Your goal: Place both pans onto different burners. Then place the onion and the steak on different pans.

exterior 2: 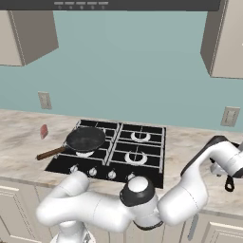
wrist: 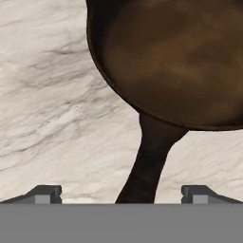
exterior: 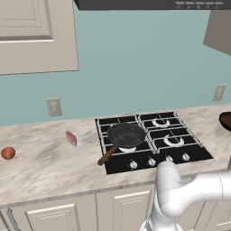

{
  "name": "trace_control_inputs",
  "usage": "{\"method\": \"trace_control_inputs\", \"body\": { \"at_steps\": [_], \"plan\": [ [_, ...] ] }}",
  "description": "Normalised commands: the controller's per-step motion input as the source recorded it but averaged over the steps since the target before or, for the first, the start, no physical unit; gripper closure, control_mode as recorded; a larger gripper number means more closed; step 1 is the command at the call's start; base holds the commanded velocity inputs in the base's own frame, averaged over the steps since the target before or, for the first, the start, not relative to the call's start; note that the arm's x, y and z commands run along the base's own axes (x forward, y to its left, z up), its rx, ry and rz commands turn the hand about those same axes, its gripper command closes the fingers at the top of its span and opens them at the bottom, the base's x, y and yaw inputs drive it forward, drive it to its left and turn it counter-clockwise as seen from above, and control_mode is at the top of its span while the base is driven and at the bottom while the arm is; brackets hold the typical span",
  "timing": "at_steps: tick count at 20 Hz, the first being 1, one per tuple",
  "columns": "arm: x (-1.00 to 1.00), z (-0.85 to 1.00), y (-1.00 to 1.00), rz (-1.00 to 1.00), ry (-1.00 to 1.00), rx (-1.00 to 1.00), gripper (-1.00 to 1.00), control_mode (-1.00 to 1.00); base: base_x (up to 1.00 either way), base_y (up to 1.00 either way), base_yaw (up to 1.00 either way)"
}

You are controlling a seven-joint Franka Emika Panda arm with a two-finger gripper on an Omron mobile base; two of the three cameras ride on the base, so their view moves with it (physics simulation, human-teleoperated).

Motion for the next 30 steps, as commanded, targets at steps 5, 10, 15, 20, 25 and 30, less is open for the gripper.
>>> {"method": "trace_control_inputs", "body": {
  "at_steps": [5, 10, 15, 20, 25, 30],
  "plan": [
    [0.13, -0.13, -0.16, 0.0, 0.0, 0.01, -1.0, -1.0, 0.0, 0.0, 0.0],
    [0.13, -0.13, -0.19, 0.0, 0.0, 0.01, -1.0, -1.0, 0.0, 0.0, 0.0],
    [0.18, -0.15, -0.15, 0.0, 0.0, 0.02, -1.0, -1.0, 0.0, 0.0, 0.0],
    [0.2, -0.24, 0.0, 0.01, 0.01, 0.01, -1.0, -1.0, 0.0, 0.0, 0.0],
    [0.12, -0.14, 0.0, 0.02, 0.02, 0.0, 1.0, -1.0, 0.0, 0.0, 0.0],
    [0.0, 0.27, -0.19, 0.06, -0.07, 0.04, 1.0, -1.0, 0.0, 0.0, 0.0]
  ]
}}
